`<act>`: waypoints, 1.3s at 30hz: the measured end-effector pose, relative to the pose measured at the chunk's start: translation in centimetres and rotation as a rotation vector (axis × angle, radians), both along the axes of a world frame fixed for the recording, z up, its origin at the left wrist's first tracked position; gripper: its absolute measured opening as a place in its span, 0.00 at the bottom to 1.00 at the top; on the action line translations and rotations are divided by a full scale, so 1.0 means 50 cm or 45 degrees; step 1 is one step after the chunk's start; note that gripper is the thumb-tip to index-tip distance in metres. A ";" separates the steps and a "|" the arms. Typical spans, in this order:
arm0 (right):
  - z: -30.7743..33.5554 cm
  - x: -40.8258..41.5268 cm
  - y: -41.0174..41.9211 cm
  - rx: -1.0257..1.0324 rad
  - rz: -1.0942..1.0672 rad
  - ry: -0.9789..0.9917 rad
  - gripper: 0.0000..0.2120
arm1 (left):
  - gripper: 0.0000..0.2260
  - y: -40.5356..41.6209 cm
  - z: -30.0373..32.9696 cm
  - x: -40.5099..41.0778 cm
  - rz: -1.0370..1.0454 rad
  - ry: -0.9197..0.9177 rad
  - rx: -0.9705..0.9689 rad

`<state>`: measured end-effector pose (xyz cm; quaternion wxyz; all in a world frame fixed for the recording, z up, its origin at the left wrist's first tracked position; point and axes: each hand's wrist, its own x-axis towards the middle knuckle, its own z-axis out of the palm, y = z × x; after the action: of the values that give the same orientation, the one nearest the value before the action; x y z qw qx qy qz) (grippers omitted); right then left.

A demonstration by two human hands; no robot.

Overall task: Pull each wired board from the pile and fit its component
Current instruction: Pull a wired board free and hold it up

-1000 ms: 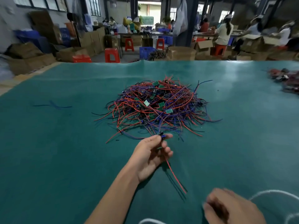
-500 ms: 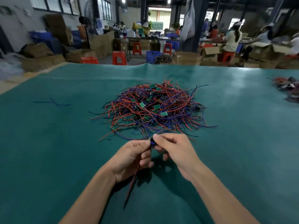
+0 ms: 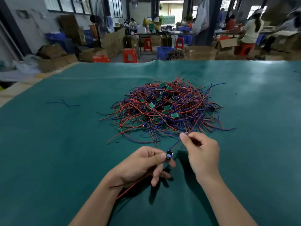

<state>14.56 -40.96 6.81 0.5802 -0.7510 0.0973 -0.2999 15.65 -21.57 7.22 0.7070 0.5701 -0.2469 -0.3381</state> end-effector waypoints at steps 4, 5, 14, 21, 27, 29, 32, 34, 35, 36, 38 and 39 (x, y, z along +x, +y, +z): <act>-0.001 0.008 -0.040 0.385 -0.318 -0.017 0.11 | 0.14 -0.003 0.000 -0.012 -0.094 0.006 -0.027; 0.001 0.006 -0.050 0.502 -0.407 -0.031 0.13 | 0.13 -0.005 0.000 -0.017 -0.119 0.025 -0.052; 0.033 -0.047 0.049 0.063 0.185 0.060 0.15 | 0.10 -0.005 0.006 -0.019 0.183 0.045 -0.175; 0.021 -0.049 0.068 -0.087 0.197 -0.015 0.08 | 0.10 -0.022 0.015 -0.044 0.414 -0.220 0.210; 0.028 -0.033 0.031 0.660 0.170 0.020 0.10 | 0.10 0.014 0.039 -0.093 0.369 -0.306 0.446; 0.036 -0.030 0.011 0.886 0.130 0.029 0.09 | 0.09 0.049 0.049 -0.117 0.321 -0.385 0.565; 0.041 -0.028 -0.007 0.951 0.087 0.020 0.09 | 0.13 0.098 0.085 -0.131 0.308 -0.567 0.810; 0.043 -0.029 -0.001 0.885 0.112 0.013 0.06 | 0.19 0.108 0.108 -0.118 0.571 -0.735 0.882; 0.042 -0.031 0.009 0.810 0.140 0.025 0.07 | 0.18 0.099 0.118 -0.110 0.736 -0.798 0.850; 0.039 -0.034 0.022 0.700 0.176 0.043 0.08 | 0.14 0.080 0.122 -0.100 0.841 -0.823 0.798; 0.033 -0.042 0.052 0.459 0.282 0.059 0.11 | 0.12 0.023 0.124 -0.087 0.773 -0.807 0.802; 0.030 -0.046 0.064 0.366 0.342 0.066 0.12 | 0.14 -0.005 0.117 -0.085 0.684 -0.784 0.826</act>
<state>12.28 -37.75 8.30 0.7136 -0.6741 0.0527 -0.1834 11.38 -21.81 13.05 0.4503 0.8761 -0.1709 -0.0204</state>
